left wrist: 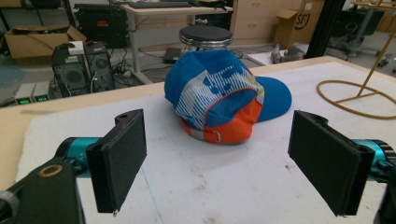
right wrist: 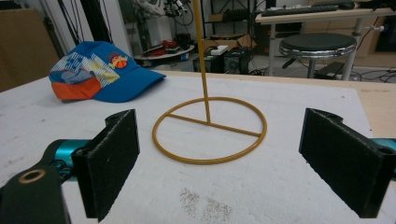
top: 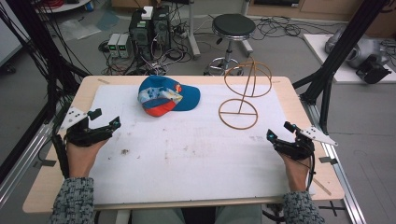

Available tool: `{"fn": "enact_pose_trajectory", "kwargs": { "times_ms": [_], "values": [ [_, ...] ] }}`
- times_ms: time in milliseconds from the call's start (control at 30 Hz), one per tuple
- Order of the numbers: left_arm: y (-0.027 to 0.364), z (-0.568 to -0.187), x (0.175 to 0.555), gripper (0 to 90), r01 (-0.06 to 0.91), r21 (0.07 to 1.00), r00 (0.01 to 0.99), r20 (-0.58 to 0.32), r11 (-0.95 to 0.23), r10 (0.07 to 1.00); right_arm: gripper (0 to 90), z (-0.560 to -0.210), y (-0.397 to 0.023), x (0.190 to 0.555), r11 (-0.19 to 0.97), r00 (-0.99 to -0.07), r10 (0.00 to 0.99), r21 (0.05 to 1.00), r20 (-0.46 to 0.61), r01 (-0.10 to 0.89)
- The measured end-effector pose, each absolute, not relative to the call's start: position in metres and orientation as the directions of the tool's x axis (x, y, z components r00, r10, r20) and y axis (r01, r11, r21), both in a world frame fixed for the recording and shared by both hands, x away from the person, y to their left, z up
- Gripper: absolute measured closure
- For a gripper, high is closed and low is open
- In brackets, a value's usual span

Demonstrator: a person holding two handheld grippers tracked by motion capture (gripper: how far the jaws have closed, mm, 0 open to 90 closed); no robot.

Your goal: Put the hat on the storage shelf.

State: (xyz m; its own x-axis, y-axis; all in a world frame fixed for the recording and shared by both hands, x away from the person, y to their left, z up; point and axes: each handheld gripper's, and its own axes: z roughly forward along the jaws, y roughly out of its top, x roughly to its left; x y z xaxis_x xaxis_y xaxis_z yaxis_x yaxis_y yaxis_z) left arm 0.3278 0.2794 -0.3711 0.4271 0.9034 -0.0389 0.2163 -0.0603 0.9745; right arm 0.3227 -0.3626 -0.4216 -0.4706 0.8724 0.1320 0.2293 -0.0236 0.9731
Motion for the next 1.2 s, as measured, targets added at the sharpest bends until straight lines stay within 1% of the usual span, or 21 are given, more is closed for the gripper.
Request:
{"fn": "enact_pose_trajectory", "kwargs": {
  "times_ms": [33,167,267,333,367,433,600,633,733,767,867,1000,1033,1200],
  "values": [
    [0.279,-0.371,0.328,19.6,0.216,0.974,0.427,-0.039,-0.06,0.903,11.5,-0.421,-0.362,0.323,-0.022,-0.472,0.872,0.973,0.131,0.229],
    [0.272,-0.354,0.345,19.7,0.206,0.972,0.455,0.009,-0.116,0.89,11.4,-0.422,-0.361,0.324,-0.016,-0.476,0.87,0.973,0.128,0.231],
    [0.269,-0.35,0.353,19.9,0.209,0.97,0.473,0.013,-0.127,0.881,11.4,-0.422,-0.361,0.324,-0.011,-0.481,0.868,0.973,0.123,0.229],
    [0.264,-0.343,0.366,19.9,0.215,0.965,0.488,0.026,-0.149,0.873,11.4,-0.422,-0.36,0.324,-0.014,-0.481,0.867,0.973,0.126,0.23],
    [0.264,-0.343,0.366,20.0,0.215,0.965,0.488,0.026,-0.149,0.873,11.4,-0.422,-0.36,0.324,-0.014,-0.481,0.867,0.973,0.126,0.23],
    [0.256,-0.336,0.383,20.4,0.213,0.963,0.504,0.036,-0.164,0.863,11.4,-0.422,-0.36,0.324,-0.013,-0.482,0.868,0.974,0.123,0.226],
    [0.247,-0.328,0.406,20.9,0.204,0.964,0.523,0.041,-0.172,0.851,11.5,-0.422,-0.36,0.325,-0.008,-0.486,0.866,0.974,0.12,0.226],
    [0.247,-0.328,0.406,20.9,0.204,0.964,0.523,0.041,-0.172,0.851,11.5,-0.422,-0.36,0.325,-0.008,-0.486,0.866,0.974,0.12,0.226],
    [0.242,-0.324,0.423,20.4,0.205,0.966,0.539,0.023,-0.158,0.842,11.4,-0.423,-0.361,0.326,-0.012,-0.482,0.867,0.973,0.124,0.228],
    [0.242,-0.324,0.423,20.4,0.205,0.966,0.539,0.023,-0.158,0.842,11.4,-0.423,-0.361,0.326,-0.013,-0.482,0.867,0.974,0.125,0.228],
    [0.238,-0.316,0.439,20.7,0.18,0.973,0.544,0.026,-0.147,0.839,11.4,-0.423,-0.36,0.327,-0.011,-0.485,0.866,0.972,0.126,0.233],
    [0.234,-0.313,0.45,21.8,0.15,0.977,0.549,0.046,-0.153,0.835,11.4,-0.423,-0.36,0.327,-0.008,-0.488,0.864,0.974,0.121,0.228],
    [0.231,-0.312,0.458,21.8,0.138,0.977,0.557,0.061,-0.165,0.829,11.4,-0.423,-0.36,0.327,-0.008,-0.488,0.864,0.974,0.121,0.227],
    [0.224,-0.315,0.473,21.8,0.126,0.975,0.553,0.085,-0.184,0.829,11.4,-0.423,-0.36,0.327,-0.01,-0.488,0.864,0.973,0.125,0.23]
  ]
}}
